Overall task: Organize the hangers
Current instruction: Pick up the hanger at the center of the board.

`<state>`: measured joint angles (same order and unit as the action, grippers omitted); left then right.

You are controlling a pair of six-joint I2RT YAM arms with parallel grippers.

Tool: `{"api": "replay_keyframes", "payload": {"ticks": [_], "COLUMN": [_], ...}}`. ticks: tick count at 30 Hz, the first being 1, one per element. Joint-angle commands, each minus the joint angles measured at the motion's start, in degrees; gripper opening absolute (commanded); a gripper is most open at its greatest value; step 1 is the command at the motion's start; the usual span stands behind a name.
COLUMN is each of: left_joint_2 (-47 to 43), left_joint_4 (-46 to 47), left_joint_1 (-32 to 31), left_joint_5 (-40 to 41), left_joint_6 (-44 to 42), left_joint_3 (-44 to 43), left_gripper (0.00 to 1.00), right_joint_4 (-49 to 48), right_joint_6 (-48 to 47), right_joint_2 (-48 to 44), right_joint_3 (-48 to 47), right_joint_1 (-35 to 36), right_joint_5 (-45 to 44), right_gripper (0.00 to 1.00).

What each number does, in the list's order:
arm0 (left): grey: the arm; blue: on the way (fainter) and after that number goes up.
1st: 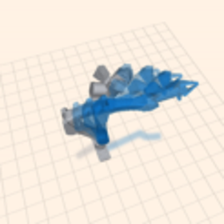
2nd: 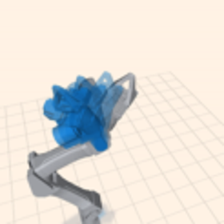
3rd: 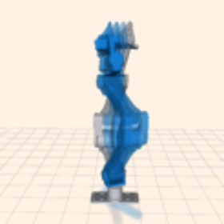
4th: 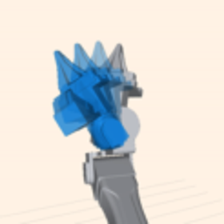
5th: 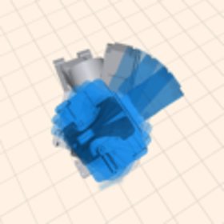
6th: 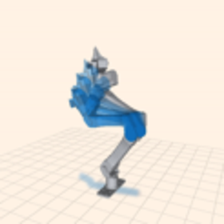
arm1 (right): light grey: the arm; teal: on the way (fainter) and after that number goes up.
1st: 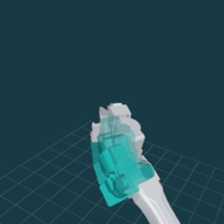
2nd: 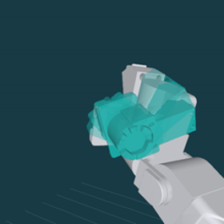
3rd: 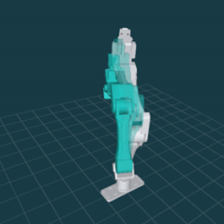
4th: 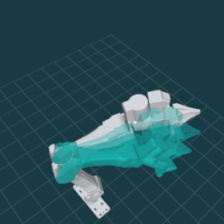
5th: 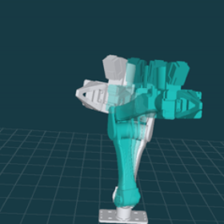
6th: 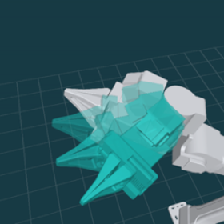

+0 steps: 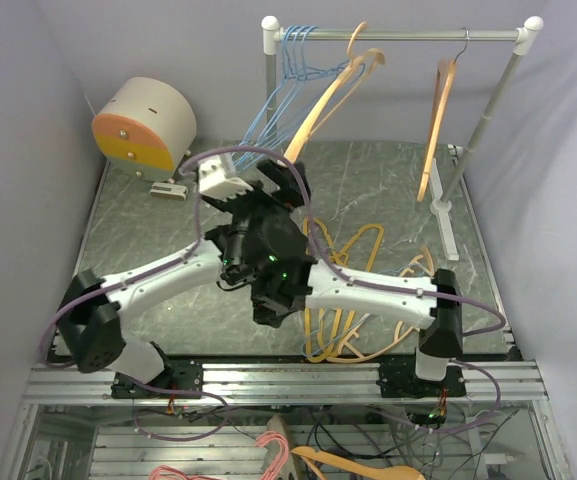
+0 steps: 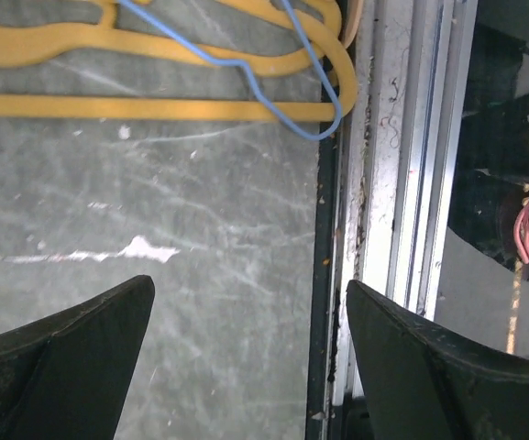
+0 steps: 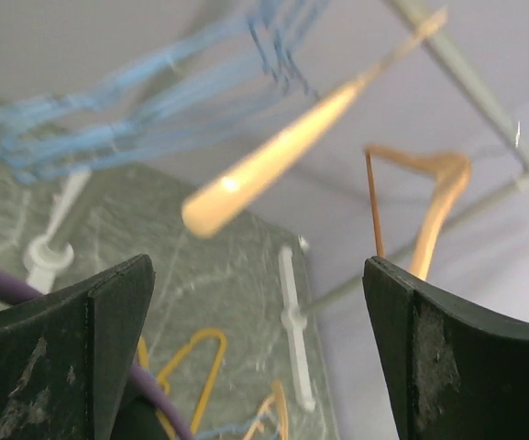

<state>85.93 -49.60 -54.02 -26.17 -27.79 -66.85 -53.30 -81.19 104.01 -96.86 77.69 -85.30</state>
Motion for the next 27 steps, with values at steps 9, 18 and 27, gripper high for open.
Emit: {"api": "replay_keyframes", "payload": {"ticks": [9, 18, 27], "left_joint_2": [-1.91, 11.07, 23.64], "left_joint_4": [-3.37, 3.04, 14.59], "left_joint_1": [-1.95, -1.97, -1.83], "left_joint_5": [3.10, -5.59, 0.00], "left_joint_6": [-0.39, 9.28, 28.66], "left_joint_3": [2.33, -7.69, -18.02], "left_gripper": [0.98, 0.94, 0.90], "right_joint_4": [72.99, 64.45, 66.68], "right_joint_6": [67.38, 84.09, 82.90], "right_joint_2": [-7.31, -33.16, -40.74], "right_joint_3": [-34.84, -0.75, -0.32], "right_joint_1": [-16.48, -31.12, -31.37], "right_joint_5": [68.50, 82.51, 60.31], "right_gripper": [1.00, 1.00, 1.00]}}
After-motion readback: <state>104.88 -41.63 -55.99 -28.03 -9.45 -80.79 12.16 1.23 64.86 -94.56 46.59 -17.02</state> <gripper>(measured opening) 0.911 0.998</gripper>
